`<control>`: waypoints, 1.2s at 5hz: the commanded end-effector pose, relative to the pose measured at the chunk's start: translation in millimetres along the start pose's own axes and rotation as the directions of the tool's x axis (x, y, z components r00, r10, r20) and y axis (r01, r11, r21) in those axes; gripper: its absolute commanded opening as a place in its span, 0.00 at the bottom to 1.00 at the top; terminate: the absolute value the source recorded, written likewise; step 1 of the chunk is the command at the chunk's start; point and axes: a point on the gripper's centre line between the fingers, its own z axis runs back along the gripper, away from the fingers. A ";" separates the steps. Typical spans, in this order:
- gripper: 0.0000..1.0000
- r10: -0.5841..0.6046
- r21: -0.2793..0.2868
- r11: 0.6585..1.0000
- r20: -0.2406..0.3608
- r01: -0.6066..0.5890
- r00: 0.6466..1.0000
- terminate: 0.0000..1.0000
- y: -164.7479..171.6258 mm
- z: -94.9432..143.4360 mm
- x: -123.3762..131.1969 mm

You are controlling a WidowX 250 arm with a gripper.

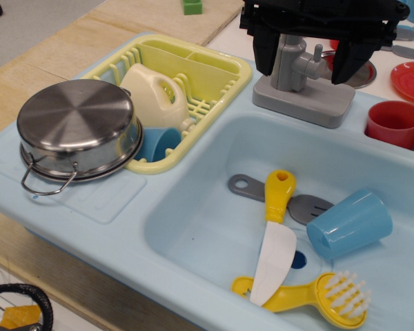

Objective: Turn lever vertical to front

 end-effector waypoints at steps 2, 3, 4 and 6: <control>1.00 -0.039 -0.021 0.999 0.033 0.040 0.999 0.00 -2.0 -0.7 4.5; 1.00 -0.067 -0.035 0.997 0.061 0.069 0.996 0.00 -6.5 -0.6 10.1; 1.00 -0.126 -0.036 0.991 0.062 0.128 0.990 0.00 -13.0 2.1 23.3; 1.00 -0.180 -0.054 0.981 0.068 0.184 0.981 0.00 -18.2 -1.0 37.0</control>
